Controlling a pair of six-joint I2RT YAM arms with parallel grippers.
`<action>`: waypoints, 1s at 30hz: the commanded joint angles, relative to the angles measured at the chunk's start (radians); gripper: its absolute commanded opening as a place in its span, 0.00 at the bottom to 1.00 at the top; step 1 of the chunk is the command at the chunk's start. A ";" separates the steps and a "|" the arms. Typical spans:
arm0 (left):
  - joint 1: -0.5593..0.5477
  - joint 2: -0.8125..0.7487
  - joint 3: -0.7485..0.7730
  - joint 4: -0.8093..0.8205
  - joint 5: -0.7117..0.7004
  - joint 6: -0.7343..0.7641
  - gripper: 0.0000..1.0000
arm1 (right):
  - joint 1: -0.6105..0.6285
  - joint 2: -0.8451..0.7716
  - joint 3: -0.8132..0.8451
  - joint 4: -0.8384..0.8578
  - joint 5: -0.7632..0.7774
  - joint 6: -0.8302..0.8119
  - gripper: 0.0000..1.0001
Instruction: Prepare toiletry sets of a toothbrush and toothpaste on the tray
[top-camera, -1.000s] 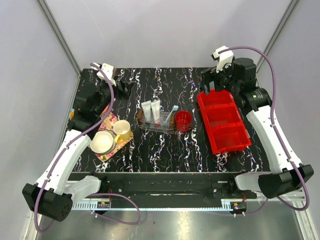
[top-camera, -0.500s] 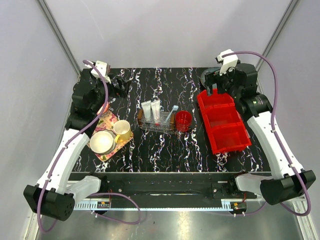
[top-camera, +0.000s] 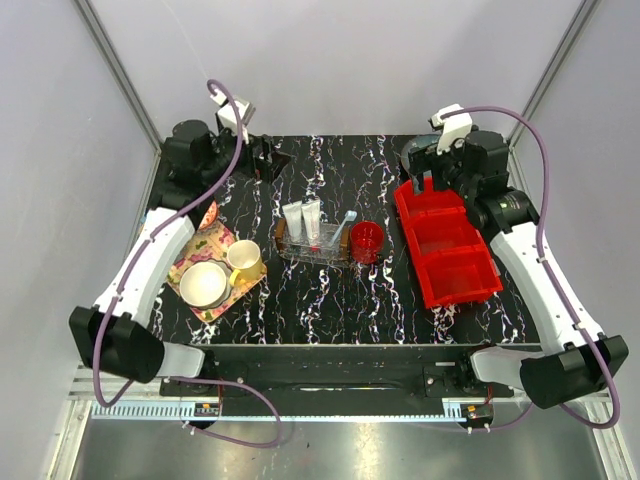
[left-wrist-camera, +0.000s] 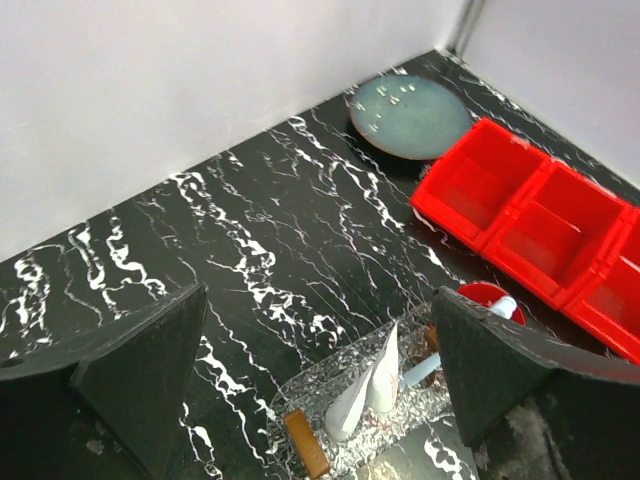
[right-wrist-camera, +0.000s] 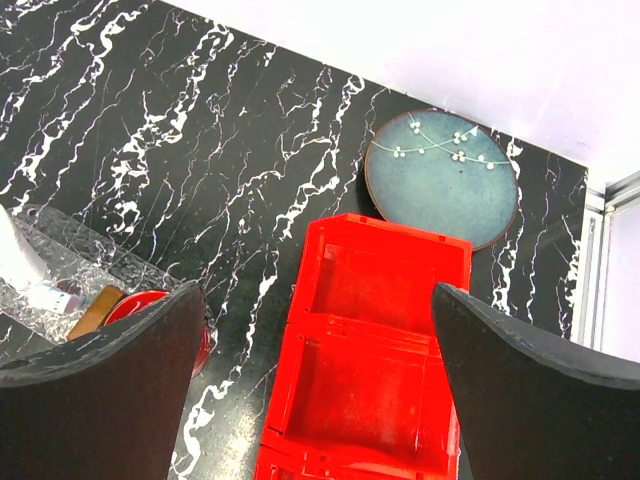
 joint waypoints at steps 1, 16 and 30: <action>-0.003 0.093 0.154 -0.135 0.150 0.107 0.99 | -0.003 0.000 -0.007 0.046 0.019 -0.008 1.00; -0.103 0.421 0.484 -0.635 0.302 0.500 0.88 | -0.004 0.004 -0.044 0.032 0.011 -0.020 1.00; -0.197 0.542 0.516 -0.681 0.178 0.617 0.76 | -0.004 -0.008 -0.061 0.009 0.011 -0.025 1.00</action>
